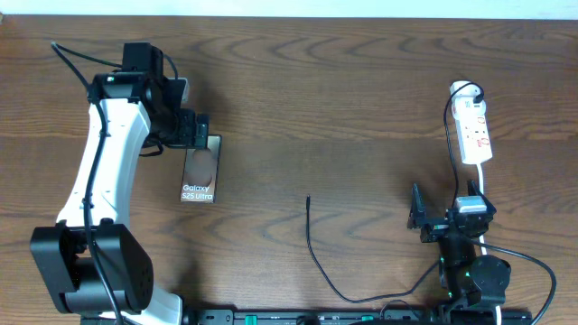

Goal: Plug charger to phone and switch on socket
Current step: 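Move the left gripper over the silver phone and lower toward it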

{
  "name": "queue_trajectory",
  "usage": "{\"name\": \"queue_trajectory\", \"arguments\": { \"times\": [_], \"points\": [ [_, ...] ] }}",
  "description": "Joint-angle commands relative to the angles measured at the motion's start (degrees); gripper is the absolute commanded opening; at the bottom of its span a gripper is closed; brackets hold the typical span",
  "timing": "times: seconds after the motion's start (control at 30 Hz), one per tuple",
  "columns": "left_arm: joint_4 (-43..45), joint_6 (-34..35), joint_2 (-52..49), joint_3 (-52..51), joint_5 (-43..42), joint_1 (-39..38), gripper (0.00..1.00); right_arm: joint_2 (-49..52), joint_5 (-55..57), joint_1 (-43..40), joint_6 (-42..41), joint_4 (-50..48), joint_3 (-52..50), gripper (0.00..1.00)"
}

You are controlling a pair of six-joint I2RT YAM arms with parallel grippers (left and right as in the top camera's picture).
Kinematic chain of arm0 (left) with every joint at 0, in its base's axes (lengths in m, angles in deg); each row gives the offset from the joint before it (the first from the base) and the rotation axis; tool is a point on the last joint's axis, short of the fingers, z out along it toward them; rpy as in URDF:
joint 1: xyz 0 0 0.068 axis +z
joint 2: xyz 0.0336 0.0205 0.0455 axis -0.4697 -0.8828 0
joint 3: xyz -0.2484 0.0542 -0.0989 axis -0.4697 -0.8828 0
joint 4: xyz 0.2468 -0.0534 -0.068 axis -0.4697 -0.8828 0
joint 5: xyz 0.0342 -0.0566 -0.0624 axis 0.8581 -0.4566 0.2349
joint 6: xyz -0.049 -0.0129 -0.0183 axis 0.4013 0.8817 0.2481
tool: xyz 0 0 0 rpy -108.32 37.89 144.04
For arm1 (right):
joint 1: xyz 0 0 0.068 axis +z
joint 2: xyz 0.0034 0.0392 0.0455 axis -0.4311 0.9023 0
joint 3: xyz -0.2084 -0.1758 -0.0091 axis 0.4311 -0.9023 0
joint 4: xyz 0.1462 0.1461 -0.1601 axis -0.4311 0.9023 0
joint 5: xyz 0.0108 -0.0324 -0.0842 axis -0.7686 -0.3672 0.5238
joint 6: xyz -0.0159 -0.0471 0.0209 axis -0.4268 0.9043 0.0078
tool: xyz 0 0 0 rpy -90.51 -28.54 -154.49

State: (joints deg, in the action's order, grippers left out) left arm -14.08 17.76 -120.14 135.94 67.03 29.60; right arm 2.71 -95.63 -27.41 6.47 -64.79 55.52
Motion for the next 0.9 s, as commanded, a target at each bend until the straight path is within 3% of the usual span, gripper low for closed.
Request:
{"name": "queue_trajectory", "arguments": {
  "times": [0.0, 0.87],
  "points": [
    [-0.09, -0.76, -0.35, 0.79, 1.57, -0.28, 0.98, -0.35, 0.22, 0.79, 0.5, 0.24, -0.07, 0.99],
    [9.38, 1.84, -0.35, -11.26, 1.55, -1.2, 0.98, -0.35, 0.22, 0.79, 0.5, 0.24, -0.07, 0.99]
  ]
}}
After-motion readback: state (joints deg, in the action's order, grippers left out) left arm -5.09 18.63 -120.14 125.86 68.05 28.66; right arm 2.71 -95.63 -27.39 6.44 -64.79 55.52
